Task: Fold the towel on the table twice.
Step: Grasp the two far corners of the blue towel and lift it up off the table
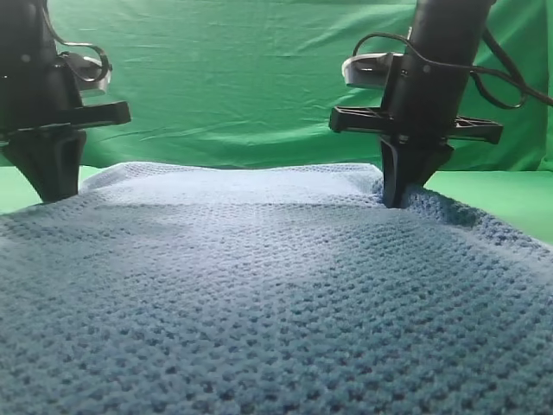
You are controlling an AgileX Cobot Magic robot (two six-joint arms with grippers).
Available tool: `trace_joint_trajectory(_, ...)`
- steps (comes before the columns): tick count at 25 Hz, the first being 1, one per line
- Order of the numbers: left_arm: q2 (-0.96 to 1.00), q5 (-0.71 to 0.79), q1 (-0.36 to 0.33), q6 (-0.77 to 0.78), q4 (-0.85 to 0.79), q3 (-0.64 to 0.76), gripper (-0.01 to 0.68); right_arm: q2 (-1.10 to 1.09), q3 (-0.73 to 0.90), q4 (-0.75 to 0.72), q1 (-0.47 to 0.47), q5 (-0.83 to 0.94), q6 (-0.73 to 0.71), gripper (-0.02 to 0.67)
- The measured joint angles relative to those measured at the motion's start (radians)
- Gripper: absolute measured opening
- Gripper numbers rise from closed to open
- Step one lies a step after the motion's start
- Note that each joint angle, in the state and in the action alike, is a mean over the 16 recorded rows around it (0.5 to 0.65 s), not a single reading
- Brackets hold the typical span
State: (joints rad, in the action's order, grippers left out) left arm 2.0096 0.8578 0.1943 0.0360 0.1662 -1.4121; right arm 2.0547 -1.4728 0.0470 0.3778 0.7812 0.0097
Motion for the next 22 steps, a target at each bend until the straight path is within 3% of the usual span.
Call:
trace_joint_trajectory(11,-0.196,0.065,0.015,-0.048,-0.062,-0.181,0.000,-0.072,-0.282,-0.043,-0.001,0.164,0.001,0.000)
trace_joint_trajectory(22,-0.280,-0.049,0.015,-0.069,-0.132,-0.452,0.000,-0.101,-0.673,-0.083,-0.028,0.154,-0.018,0.000)
